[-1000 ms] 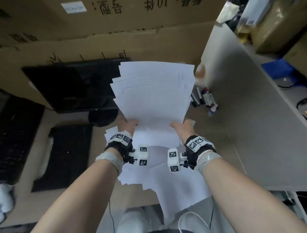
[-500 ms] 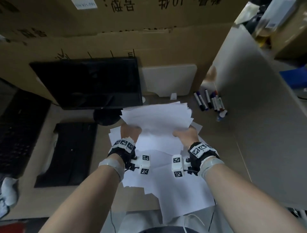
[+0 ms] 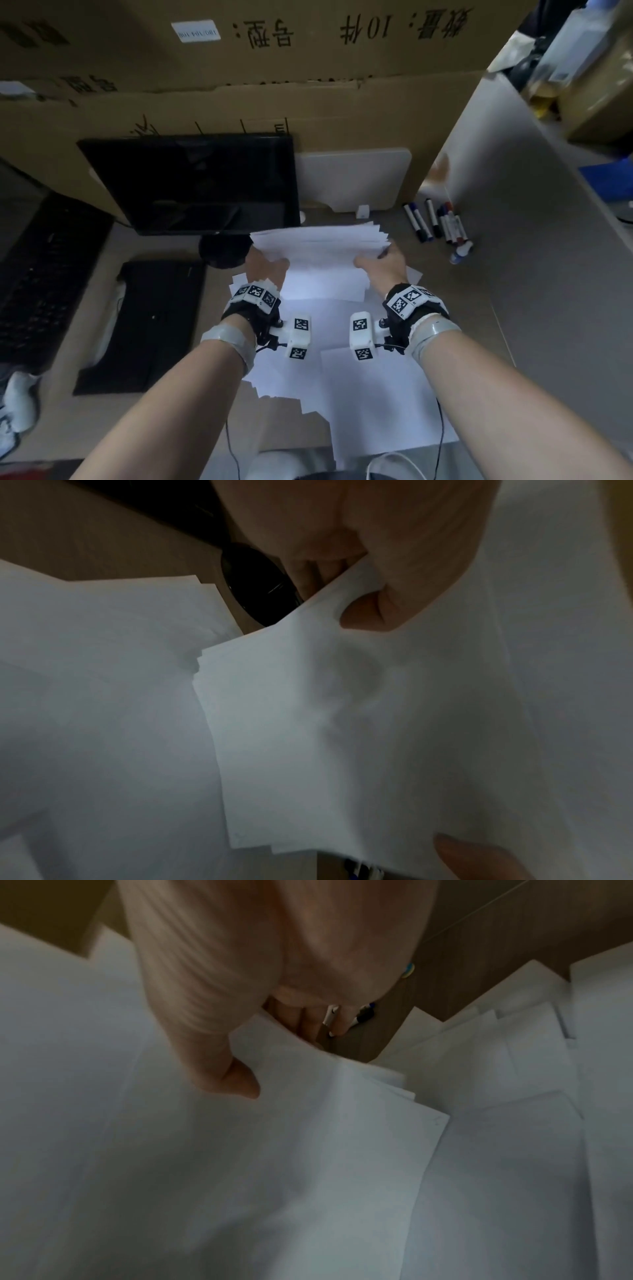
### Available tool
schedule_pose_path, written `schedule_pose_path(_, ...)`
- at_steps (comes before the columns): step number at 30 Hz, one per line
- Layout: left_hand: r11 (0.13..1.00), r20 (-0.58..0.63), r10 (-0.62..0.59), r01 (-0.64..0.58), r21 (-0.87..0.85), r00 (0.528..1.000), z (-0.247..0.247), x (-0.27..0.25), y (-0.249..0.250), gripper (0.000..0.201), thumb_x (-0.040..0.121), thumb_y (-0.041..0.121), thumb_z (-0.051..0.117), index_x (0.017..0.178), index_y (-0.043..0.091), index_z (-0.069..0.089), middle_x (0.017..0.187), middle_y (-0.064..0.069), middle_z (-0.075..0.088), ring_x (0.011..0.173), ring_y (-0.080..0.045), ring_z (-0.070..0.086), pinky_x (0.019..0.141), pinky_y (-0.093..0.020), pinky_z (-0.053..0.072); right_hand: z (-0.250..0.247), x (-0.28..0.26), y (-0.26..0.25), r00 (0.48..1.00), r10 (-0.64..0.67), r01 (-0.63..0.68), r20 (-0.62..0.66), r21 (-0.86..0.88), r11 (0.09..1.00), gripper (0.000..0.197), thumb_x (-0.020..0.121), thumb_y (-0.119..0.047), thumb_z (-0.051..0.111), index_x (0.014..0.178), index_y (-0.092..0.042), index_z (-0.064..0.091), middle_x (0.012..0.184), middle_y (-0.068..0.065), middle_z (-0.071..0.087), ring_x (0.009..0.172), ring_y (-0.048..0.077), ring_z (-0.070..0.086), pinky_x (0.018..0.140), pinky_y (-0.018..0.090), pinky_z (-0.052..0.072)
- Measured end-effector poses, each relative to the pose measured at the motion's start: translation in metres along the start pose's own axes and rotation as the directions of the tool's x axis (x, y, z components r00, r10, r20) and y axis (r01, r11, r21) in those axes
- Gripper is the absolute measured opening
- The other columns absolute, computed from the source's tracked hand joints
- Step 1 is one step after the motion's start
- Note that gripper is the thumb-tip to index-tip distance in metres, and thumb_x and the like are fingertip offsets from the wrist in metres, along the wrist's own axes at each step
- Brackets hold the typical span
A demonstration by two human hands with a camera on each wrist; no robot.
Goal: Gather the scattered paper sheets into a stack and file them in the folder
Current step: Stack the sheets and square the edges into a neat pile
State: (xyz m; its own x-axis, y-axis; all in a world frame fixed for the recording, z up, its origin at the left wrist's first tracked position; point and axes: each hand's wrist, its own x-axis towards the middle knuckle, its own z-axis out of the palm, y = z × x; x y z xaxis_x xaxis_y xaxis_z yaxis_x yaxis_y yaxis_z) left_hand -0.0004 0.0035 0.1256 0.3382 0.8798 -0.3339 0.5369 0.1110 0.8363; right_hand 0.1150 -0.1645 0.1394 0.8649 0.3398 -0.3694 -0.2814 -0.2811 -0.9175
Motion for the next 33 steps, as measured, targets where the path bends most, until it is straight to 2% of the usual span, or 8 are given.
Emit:
schedule_pose_path(6,0.998,0.021,0.053,-0.052,-0.047,0.998,-0.002,0.000,0.000,0.026,0.071,0.001,0.066,0.095,0.002,0.059,0.086,-0.013,0.065,0.073,-0.028,0.061,0.057,-0.023,0.042,0.013,0.005,0.002,0.997,-0.072,0.073,0.024,-0.032,0.997,0.040,0.073,0.002,0.073,0.105,-0.017,0.058,0.100,0.003,0.065,0.090,0.017,0.062,0.085,0.030,0.051)
schedule_pose_path(11,0.993,0.021,0.065,-0.063,-0.102,0.998,-0.005,0.000,0.007,0.039,0.081,0.016,0.072,0.116,0.003,0.061,0.107,-0.008,0.067,0.093,-0.025,0.063,0.080,-0.031,0.047,0.008,0.005,0.000,0.993,-0.117,0.117,-0.004,-0.047,0.992,0.017,0.083,-0.014,0.075,0.098,-0.018,0.068,0.095,-0.002,0.070,0.088,0.015,0.066,0.081,0.025,0.051)
schedule_pose_path(14,0.959,0.030,0.105,-0.094,-0.266,0.994,-0.009,0.000,0.021,0.032,0.084,0.014,0.070,0.115,0.009,0.063,0.107,-0.005,0.070,0.096,-0.023,0.066,0.087,-0.037,0.053,0.005,0.002,-0.014,0.993,-0.119,0.118,0.013,0.027,0.993,0.015,0.080,-0.019,0.078,0.093,-0.018,0.071,0.087,-0.009,0.072,0.077,0.003,0.067,0.069,0.017,0.049)
schedule_pose_path(17,0.940,0.024,0.091,-0.078,-0.331,0.996,-0.010,0.003,0.026,0.032,0.082,0.019,0.072,0.113,0.012,0.063,0.107,-0.008,0.070,0.100,-0.028,0.067,0.092,-0.049,0.053,0.004,0.001,-0.016,0.992,-0.057,0.057,0.110,0.003,0.998,0.021,0.077,-0.020,0.081,0.094,-0.016,0.071,0.090,-0.005,0.074,0.081,0.012,0.070,0.069,0.020,0.051)
schedule_pose_path(22,0.894,0.121,0.137,-0.070,-0.443,0.983,-0.007,-0.013,0.043,0.028,0.080,0.016,0.071,0.108,0.018,0.066,0.106,-0.004,0.073,0.098,-0.026,0.069,0.088,-0.049,0.055,0.005,-0.006,-0.014,0.987,0.043,-0.043,0.156,-0.002,0.999,0.030,0.091,-0.011,0.066,0.069,-0.016,0.045,0.078,0.001,0.059,0.068,0.016,0.054,0.071,0.024,0.040)
schedule_pose_path(27,0.889,0.040,0.177,-0.143,-0.435,0.983,0.006,-0.022,0.061,0.026,0.080,0.005,0.061,0.095,0.025,0.056,0.094,-0.005,0.066,0.089,-0.025,0.064,0.083,-0.041,0.052,0.016,-0.003,-0.014,0.995,-0.008,-0.003,0.099,0.111,0.994,0.019,0.085,-0.012,0.072,0.074,-0.015,0.057,0.081,-0.001,0.064,0.073,0.012,0.062,0.056,0.015,0.042)
schedule_pose_path(31,0.928,-0.004,0.066,-0.063,-0.367,0.998,0.010,-0.023,0.036,0.040,0.071,0.009,0.075,0.103,0.017,0.054,0.096,-0.005,0.064,0.084,-0.023,0.062,0.070,-0.029,0.051,0.016,-0.007,0.007,0.993,-0.003,-0.009,0.116,0.103,0.995,0.024,0.073,-0.013,0.084,0.084,-0.021,0.064,0.086,-0.010,0.070,0.083,0.012,0.068,0.075,0.024,0.052)
schedule_pose_path(33,0.912,-0.005,-0.023,0.019,-0.409,1.000,0.009,-0.022,0.025,0.050,0.069,0.022,0.084,0.108,0.018,0.054,0.104,-0.002,0.065,0.091,-0.021,0.064,0.076,-0.031,0.052,0.013,-0.003,0.012,0.994,-0.008,-0.002,0.105,0.095,0.995,0.028,0.071,-0.018,0.086,0.091,-0.023,0.068,0.092,-0.009,0.073,0.091,0.013,0.070,0.081,0.027,0.053)
